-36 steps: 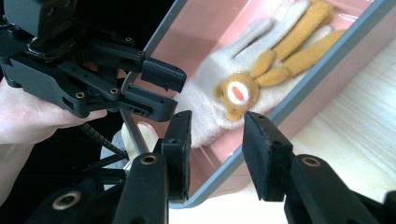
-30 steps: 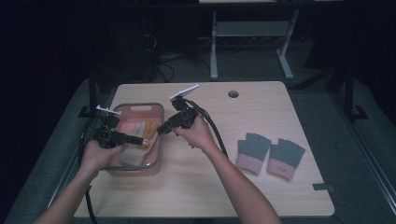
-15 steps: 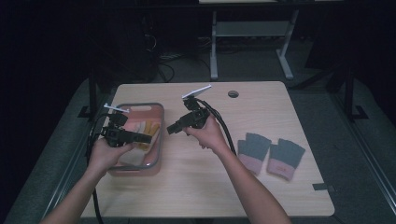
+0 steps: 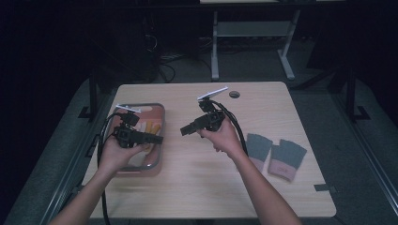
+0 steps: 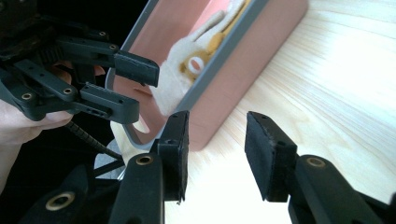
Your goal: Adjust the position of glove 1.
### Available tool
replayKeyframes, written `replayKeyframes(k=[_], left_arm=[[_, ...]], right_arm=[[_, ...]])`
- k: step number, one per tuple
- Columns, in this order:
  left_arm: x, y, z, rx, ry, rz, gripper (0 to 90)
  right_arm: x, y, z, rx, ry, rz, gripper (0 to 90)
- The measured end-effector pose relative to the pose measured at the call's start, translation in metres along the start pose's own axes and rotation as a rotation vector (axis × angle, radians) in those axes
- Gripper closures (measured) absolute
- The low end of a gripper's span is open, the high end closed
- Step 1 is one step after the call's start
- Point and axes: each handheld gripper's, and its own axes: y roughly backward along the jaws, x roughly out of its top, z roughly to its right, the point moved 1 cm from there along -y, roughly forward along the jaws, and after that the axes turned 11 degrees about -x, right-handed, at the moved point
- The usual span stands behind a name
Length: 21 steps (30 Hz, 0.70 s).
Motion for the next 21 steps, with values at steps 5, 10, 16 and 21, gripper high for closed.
replayKeyframes(k=[5,10,16,21], left_arm=[[0.002,-0.009,0.009,-0.011,-0.022,-0.010,46.3],[0.005,-0.017,0.017,-0.025,-0.038,-0.004,44.1],[0.009,-0.025,0.025,-0.050,-0.057,0.003,40.6],[0.010,-0.032,0.030,-0.058,-0.064,0.010,37.5]], right_arm=[[-0.008,0.010,0.008,-0.008,-0.013,0.012,59.7],[-0.017,0.018,0.017,-0.031,-0.024,0.012,59.1],[-0.028,0.028,0.026,-0.040,-0.044,0.019,58.7],[-0.037,0.037,0.035,-0.049,-0.062,0.027,58.1]])
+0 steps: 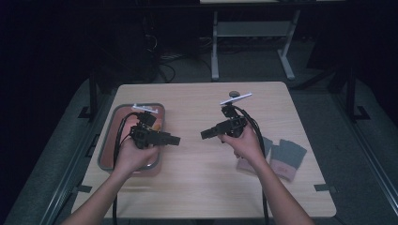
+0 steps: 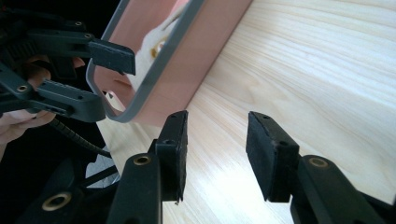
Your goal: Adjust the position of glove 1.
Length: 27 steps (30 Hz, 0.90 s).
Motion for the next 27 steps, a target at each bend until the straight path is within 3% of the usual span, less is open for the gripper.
replayKeyframes(k=[11,27], left_arm=[[0.002,-0.014,0.013,-0.016,-0.037,-0.006,33.3],[0.004,-0.033,0.026,-0.038,-0.059,-0.021,25.5]], right_arm=[[-0.015,0.017,0.017,-0.025,-0.031,0.012,55.7],[-0.030,0.036,0.036,-0.066,-0.049,0.028,53.1]])
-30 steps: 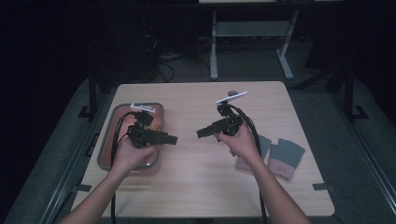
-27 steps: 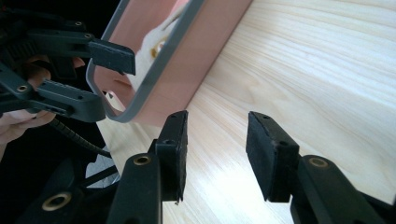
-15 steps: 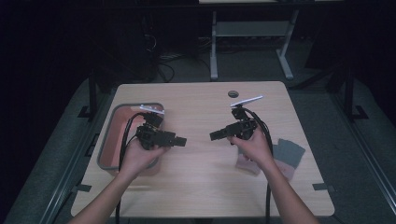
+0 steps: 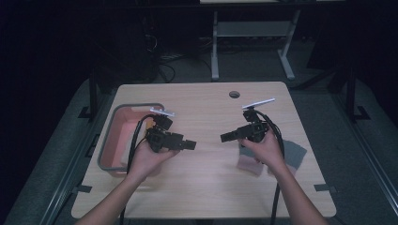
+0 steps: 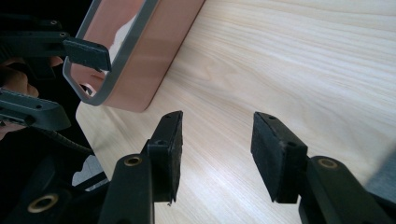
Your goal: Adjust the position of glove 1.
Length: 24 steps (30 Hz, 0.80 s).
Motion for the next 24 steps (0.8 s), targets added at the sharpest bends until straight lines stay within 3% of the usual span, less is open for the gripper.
replayKeyframes(k=[9,19,24], left_arm=[[0.002,-0.015,0.006,-0.014,-0.012,-0.008,22.5],[0.003,-0.035,0.017,-0.034,-0.031,-0.021,22.5],[0.003,-0.042,0.021,-0.044,-0.039,-0.026,22.5]], right_arm=[[-0.010,0.010,0.015,-0.023,-0.009,0.009,50.3],[-0.029,0.021,0.037,-0.078,-0.026,0.024,47.2],[-0.039,0.027,0.048,-0.117,-0.012,0.030,46.7]])
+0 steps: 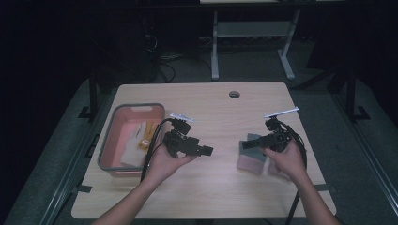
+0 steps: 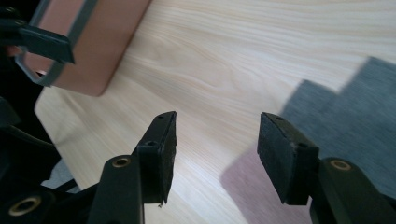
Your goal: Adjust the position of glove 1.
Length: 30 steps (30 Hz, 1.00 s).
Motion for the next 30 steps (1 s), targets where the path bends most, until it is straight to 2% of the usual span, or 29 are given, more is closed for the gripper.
replayKeyframes(k=[10,19,27,30], left_arm=[[0.000,-0.024,0.009,-0.012,-0.026,-0.039,21.8],[-0.001,-0.041,0.014,-0.027,-0.040,-0.039,21.8],[-0.002,-0.054,0.017,-0.047,-0.040,-0.040,21.9],[-0.003,-0.059,0.018,-0.051,-0.037,-0.043,21.8]], right_arm=[[-0.015,0.010,0.022,-0.069,-0.017,0.006,46.7],[-0.029,0.017,0.042,-0.133,-0.031,-0.013,49.2],[-0.051,0.021,0.072,-0.200,-0.100,-0.025,52.9],[-0.056,0.022,0.080,-0.225,-0.109,-0.017,53.7]])
